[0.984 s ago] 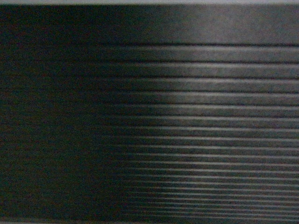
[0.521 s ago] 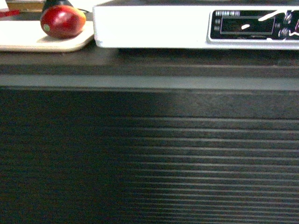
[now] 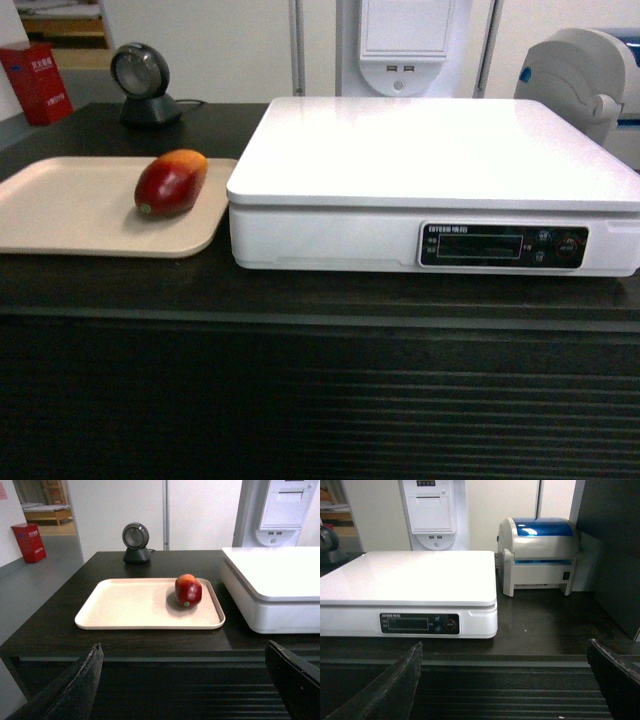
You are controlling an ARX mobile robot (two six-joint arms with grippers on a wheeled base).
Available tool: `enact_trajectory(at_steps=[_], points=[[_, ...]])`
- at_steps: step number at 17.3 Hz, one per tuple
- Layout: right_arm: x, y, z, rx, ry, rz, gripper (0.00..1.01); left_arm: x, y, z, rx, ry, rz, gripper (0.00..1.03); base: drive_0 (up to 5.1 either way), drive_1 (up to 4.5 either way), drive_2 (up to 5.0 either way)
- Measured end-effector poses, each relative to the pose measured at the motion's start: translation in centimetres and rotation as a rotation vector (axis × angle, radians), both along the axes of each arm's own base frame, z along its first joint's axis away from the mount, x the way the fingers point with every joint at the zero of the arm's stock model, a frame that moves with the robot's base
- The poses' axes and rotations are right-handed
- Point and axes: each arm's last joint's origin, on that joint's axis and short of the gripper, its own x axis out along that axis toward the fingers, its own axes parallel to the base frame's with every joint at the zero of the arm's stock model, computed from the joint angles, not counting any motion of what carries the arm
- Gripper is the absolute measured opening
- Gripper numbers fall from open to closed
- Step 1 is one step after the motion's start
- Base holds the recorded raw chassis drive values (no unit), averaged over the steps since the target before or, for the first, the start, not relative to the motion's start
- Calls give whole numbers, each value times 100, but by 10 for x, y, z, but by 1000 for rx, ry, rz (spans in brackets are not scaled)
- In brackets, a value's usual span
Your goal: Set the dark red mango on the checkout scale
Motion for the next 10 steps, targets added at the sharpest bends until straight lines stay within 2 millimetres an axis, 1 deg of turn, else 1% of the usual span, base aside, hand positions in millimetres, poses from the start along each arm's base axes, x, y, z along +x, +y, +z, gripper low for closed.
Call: enact_trajectory(at_steps=[10], points=[[0,0,0,-1,0,0,98,0,0,0,0,0,-1,98,0,0,0]])
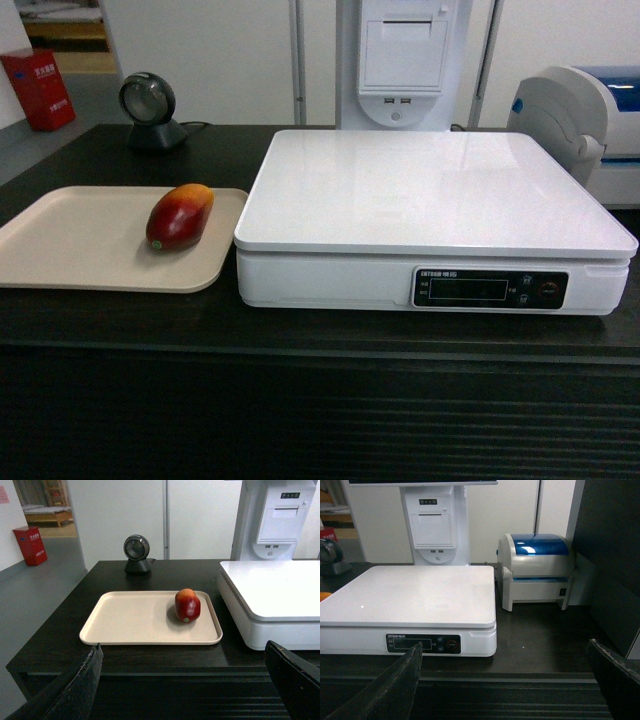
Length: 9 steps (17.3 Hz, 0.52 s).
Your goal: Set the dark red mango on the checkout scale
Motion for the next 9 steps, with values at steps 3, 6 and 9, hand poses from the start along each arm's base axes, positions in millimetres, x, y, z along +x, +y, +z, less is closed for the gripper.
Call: enact_trajectory(at_steps=[3,6,9], points=[[0,0,0,0,0,0,98,0,0,0,0,0,0,98,0,0,0],[0,0,0,0,0,0,98,0,0,0,0,0,0,98,0,0,0],[0,0,0,0,0,0,98,0,0,0,0,0,0,98,0,0,0]])
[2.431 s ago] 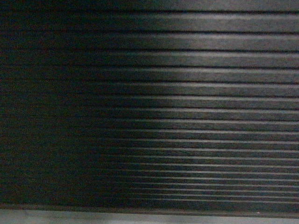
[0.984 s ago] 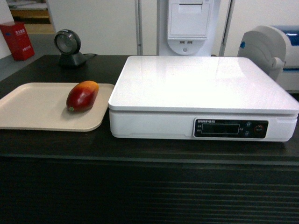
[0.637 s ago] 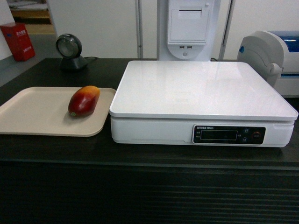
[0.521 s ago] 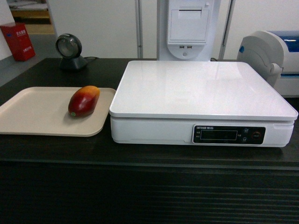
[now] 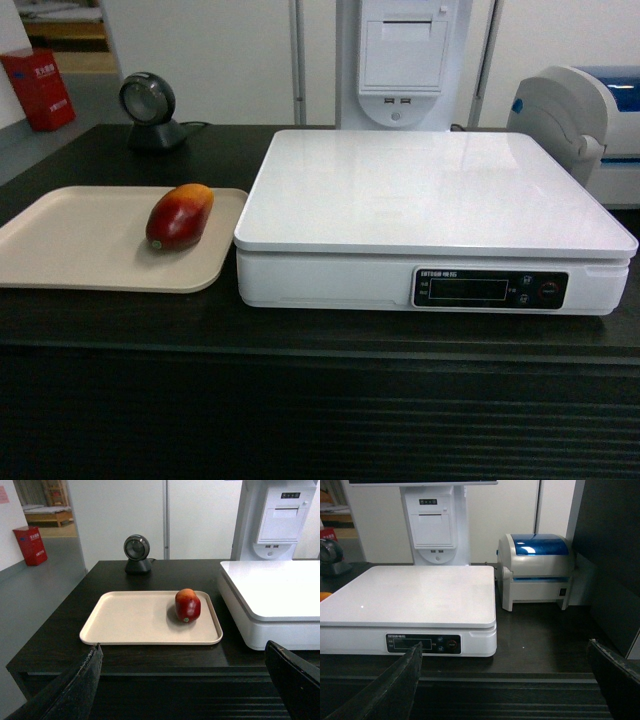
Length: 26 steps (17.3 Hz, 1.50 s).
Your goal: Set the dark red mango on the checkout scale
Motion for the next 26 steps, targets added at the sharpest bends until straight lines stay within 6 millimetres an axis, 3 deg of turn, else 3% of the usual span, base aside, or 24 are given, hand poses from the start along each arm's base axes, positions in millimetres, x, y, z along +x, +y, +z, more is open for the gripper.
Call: enact_trajectory(at_steps=[9,11,13,15,20,23,26], points=[[0,0,0,0,0,0,98,0,0,-1,1,7,11,98,0,0,0],[0,0,0,0,0,1,98,8,-10,5,56,137,240,98,0,0,0],[0,0,0,0,0,-1,98,17,-10,19,89,108,465,98,0,0,0],[0,0,0,0,1,0,98,28,-5,28,79,74,523,98,0,0,0],[0,0,0,0,0,0,98,87,7,44,91,37,376,98,0,0,0],[0,0,0,0,0,0,98,136,16,51,86,39,252,98,0,0,0],[0,0,0,0,0,0,98,203,18,39,46,166,41,98,0,0,0]])
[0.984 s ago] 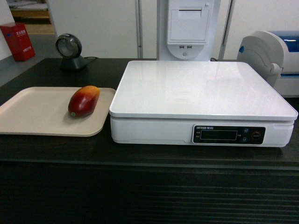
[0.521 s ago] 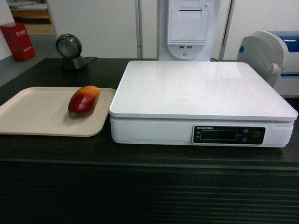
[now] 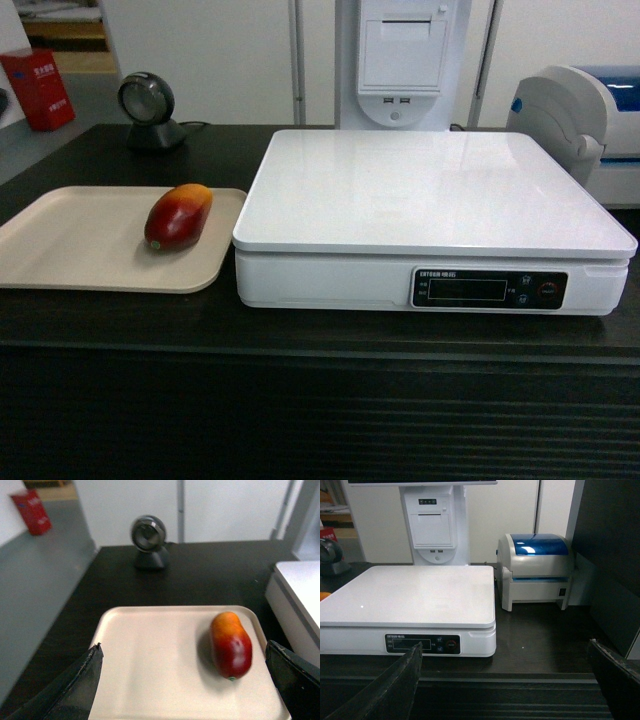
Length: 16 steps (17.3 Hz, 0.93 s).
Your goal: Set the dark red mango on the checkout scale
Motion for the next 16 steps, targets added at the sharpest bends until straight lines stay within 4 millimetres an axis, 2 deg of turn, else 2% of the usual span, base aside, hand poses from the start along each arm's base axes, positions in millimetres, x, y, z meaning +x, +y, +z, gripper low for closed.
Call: enact_trajectory(at_steps=[3,7,12,16], points=[[0,0,0,0,0,0,98,65,-17,-21,-41,169,-180,98,0,0,0],[0,0,0,0,0,0,98,115,-27,-32,-53,249,-228,98,0,0,0],[0,0,0,0,0,0,98,156,-26,-46,-104,355,-239,98,0,0,0],[0,0,0,0,0,0,98,177,-31,-50,-144,408,-264,98,0,0,0]])
